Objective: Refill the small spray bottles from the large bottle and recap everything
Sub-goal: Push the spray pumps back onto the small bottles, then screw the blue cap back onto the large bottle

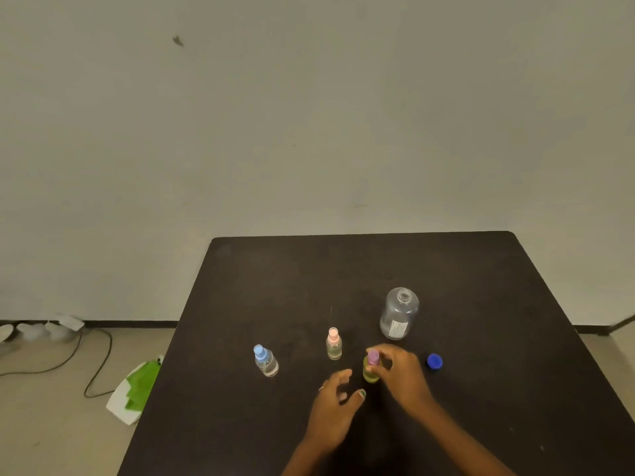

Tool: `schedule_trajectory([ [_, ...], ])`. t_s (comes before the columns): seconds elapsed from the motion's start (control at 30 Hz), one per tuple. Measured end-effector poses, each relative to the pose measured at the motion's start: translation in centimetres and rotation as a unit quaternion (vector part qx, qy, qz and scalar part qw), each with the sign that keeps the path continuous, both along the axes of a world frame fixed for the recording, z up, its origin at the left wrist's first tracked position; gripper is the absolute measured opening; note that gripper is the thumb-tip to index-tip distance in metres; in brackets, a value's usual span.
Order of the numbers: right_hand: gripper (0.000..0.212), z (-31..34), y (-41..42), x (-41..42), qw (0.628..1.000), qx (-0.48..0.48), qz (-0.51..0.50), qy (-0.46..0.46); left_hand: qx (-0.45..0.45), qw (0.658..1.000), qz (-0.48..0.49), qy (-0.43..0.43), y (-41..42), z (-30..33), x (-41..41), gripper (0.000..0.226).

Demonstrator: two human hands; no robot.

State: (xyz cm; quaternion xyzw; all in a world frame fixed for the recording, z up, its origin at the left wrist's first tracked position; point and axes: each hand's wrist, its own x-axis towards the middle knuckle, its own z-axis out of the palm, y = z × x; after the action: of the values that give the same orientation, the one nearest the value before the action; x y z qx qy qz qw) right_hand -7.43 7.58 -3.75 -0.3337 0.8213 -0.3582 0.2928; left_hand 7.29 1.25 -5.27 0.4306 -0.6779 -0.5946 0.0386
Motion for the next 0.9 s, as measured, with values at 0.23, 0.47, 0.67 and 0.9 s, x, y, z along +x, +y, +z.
schedule_trajectory([
  [0.23, 0.03, -1.1, -0.1, -1.1, 0.999, 0.006, 0.039, 0.014, 0.004, 0.998, -0.002, -0.062, 1.3, -0.9, -1.0, 0.049],
  [0.47, 0.049, -1.5, 0.4, -2.1, 0.995, 0.038, 0.094, 0.025, -0.001, 0.997, 0.027, -0.068, 1.8, -0.9, -1.9, 0.05],
  [0.67, 0.043, -0.6, 1.8, -6.2, 0.984, 0.103, 0.123, 0.083, -0.04, 0.996, 0.079, -0.023, 2.6, 0.3, -2.4, 0.042],
  [0.9, 0.042, -1.1, 3.4, -9.8, 0.953, 0.213, 0.106, 0.185, -0.147, 0.972, 0.173, 0.054, 3.7, 2.6, -4.6, 0.036],
])
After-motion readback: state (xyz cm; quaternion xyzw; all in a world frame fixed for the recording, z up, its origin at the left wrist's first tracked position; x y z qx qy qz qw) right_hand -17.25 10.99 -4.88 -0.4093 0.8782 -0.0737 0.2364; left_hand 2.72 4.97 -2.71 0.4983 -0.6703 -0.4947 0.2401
